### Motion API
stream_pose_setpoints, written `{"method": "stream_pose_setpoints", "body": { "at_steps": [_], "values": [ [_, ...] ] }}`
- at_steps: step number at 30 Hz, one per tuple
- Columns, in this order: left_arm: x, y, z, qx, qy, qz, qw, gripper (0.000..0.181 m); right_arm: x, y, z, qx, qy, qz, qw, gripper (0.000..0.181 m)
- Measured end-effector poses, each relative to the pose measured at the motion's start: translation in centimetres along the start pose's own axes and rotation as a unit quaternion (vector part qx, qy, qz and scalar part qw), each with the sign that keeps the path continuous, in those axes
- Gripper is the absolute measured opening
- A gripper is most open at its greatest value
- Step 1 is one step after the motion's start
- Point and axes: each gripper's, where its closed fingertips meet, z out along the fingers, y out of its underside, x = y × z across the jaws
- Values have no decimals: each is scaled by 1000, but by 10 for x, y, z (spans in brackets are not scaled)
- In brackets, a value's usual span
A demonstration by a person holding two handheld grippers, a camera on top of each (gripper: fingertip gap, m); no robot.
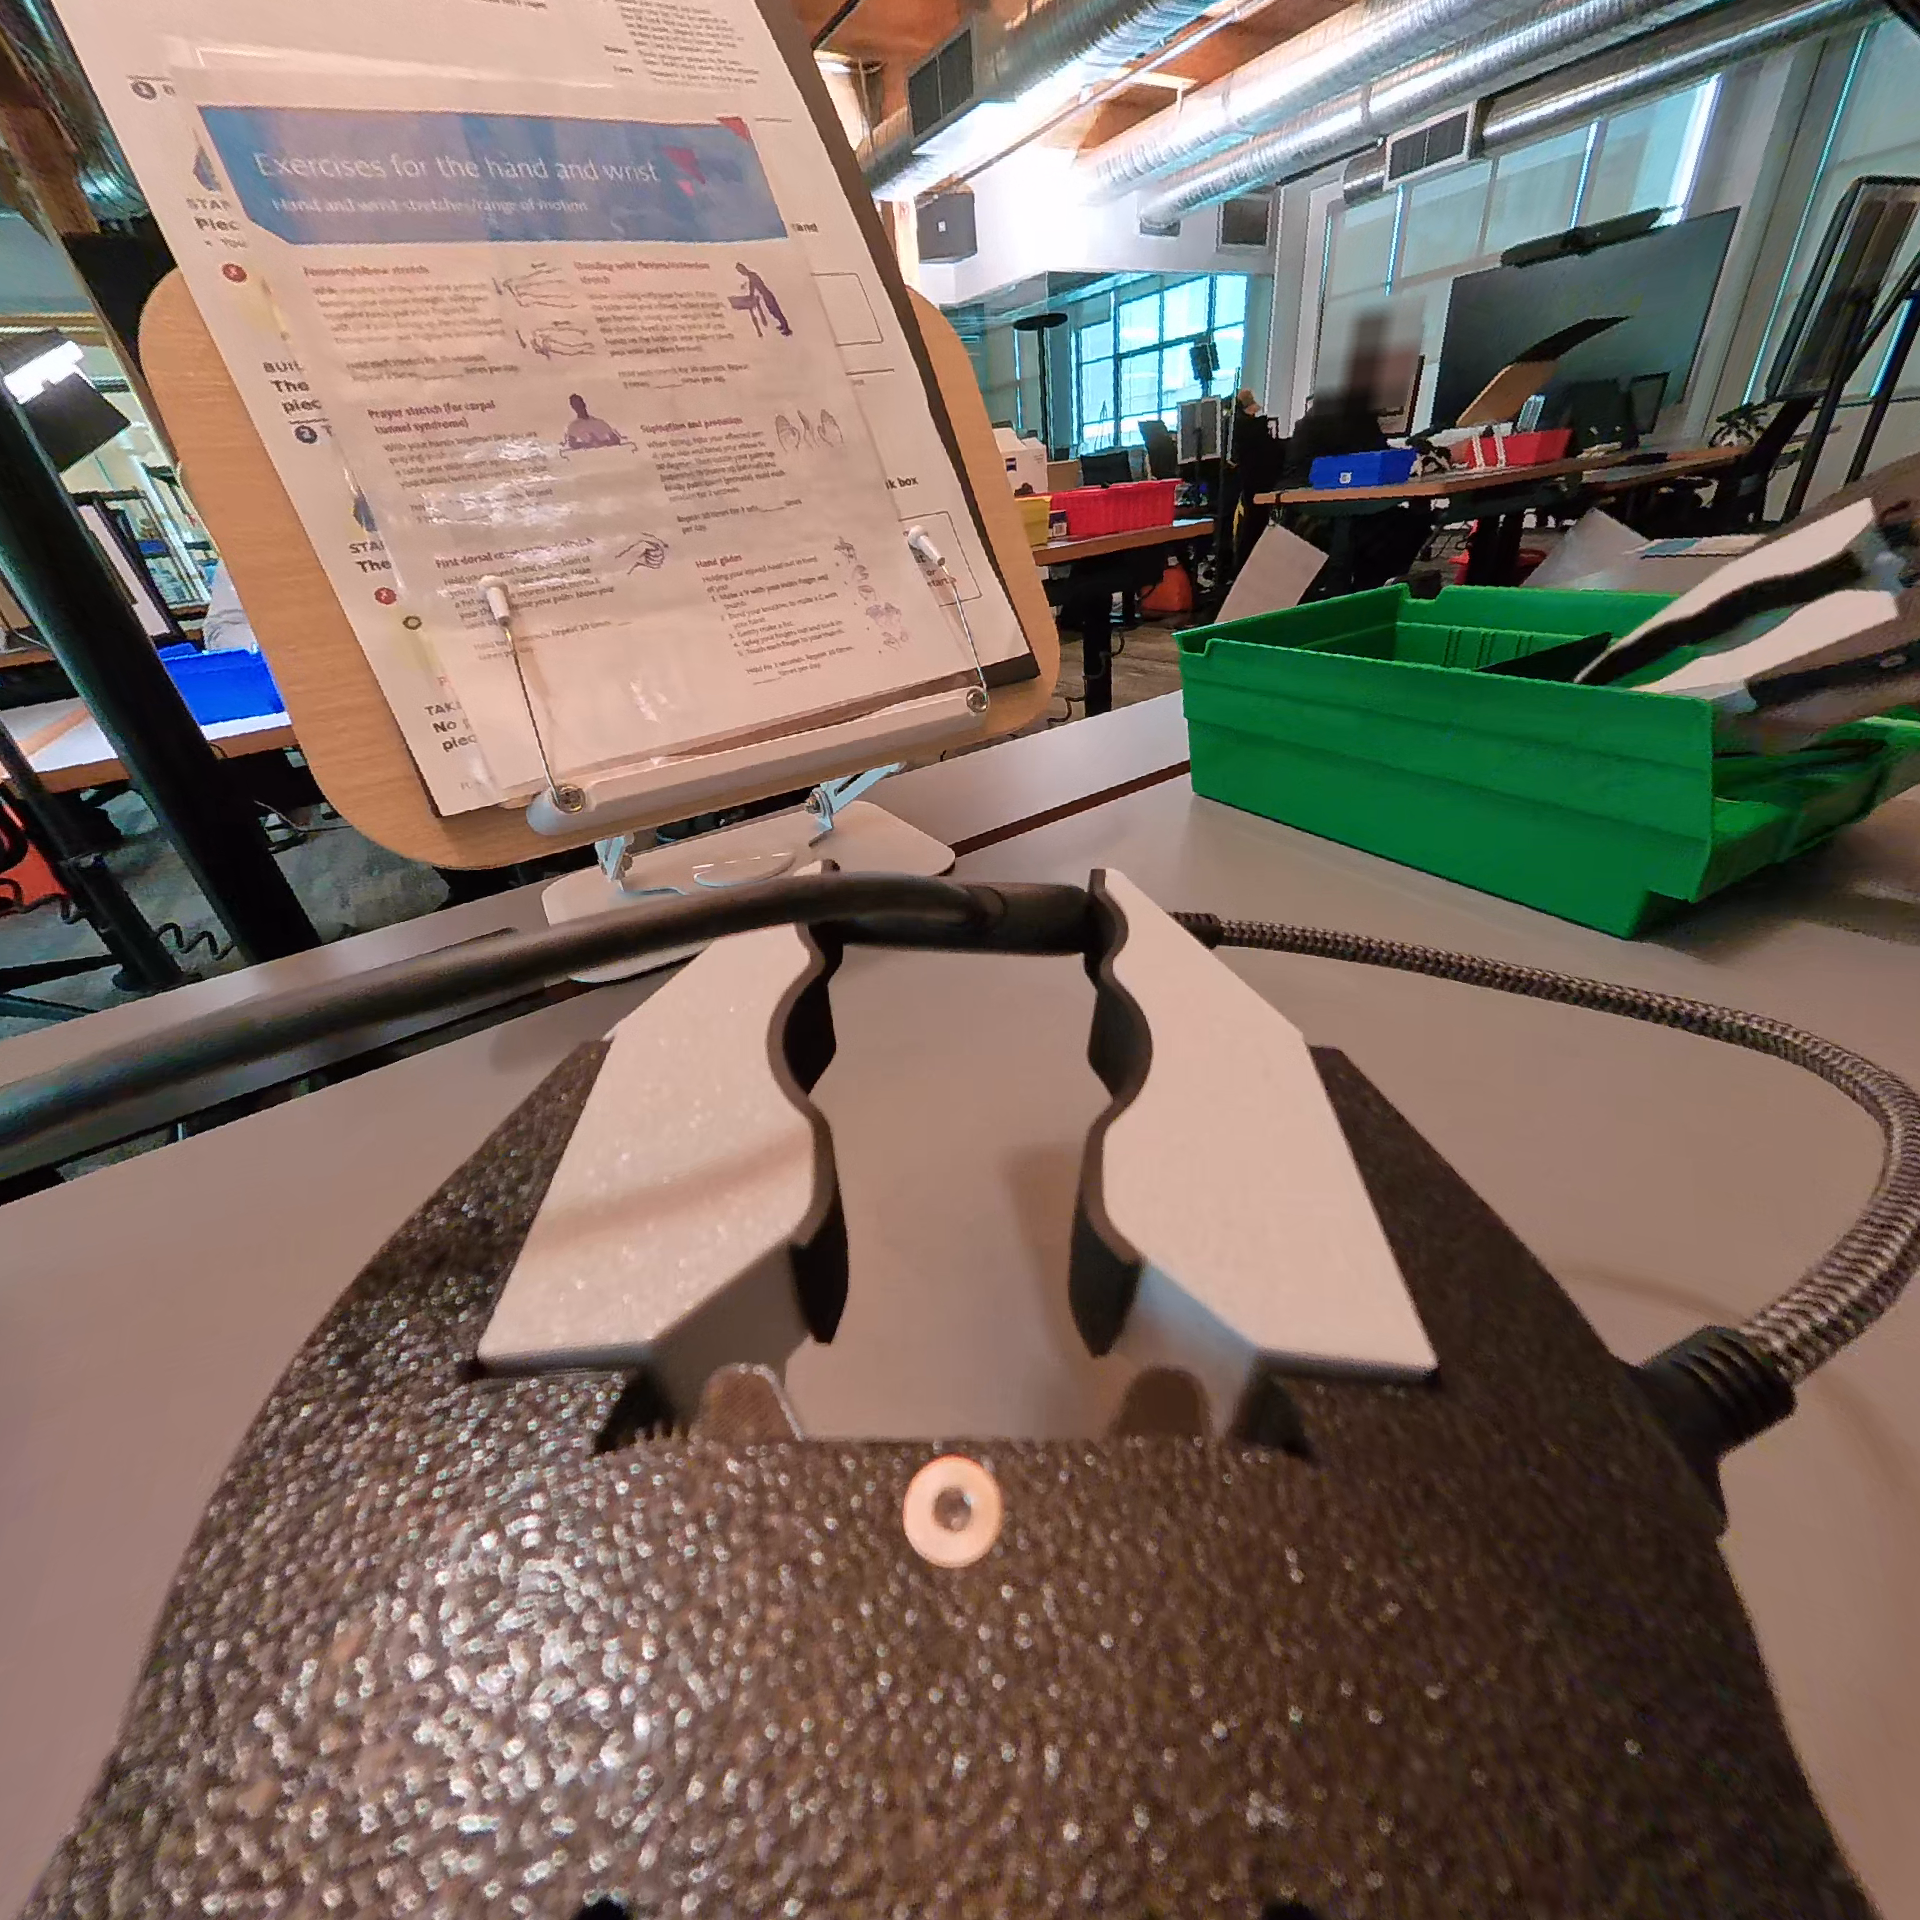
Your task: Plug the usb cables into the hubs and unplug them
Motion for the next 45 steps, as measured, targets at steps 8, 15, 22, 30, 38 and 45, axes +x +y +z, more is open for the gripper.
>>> {"method": "stream_pose_setpoints", "body": {
  "at_steps": [8,15,22,30,38,45],
  "values": [
    [10,-3,2,6,21,1,1000,45,-73,-151,-96,380,-216,154,886,49],
    [25,-23,-6,46,41,72,995,45,-204,-194,-53,291,-344,200,870,74],
    [60,-48,-20,118,148,47,981,45,-227,-201,-53,235,-605,492,581,65],
    [74,-26,-19,85,171,166,967,45,-231,-201,-76,232,-667,484,517,13],
    [74,-22,-16,74,143,201,966,46,-241,-201,-78,201,-686,490,500,10],
    [66,-6,-3,1,103,202,974,45,-241,-199,-55,227,-619,472,586,32]
  ]
}}
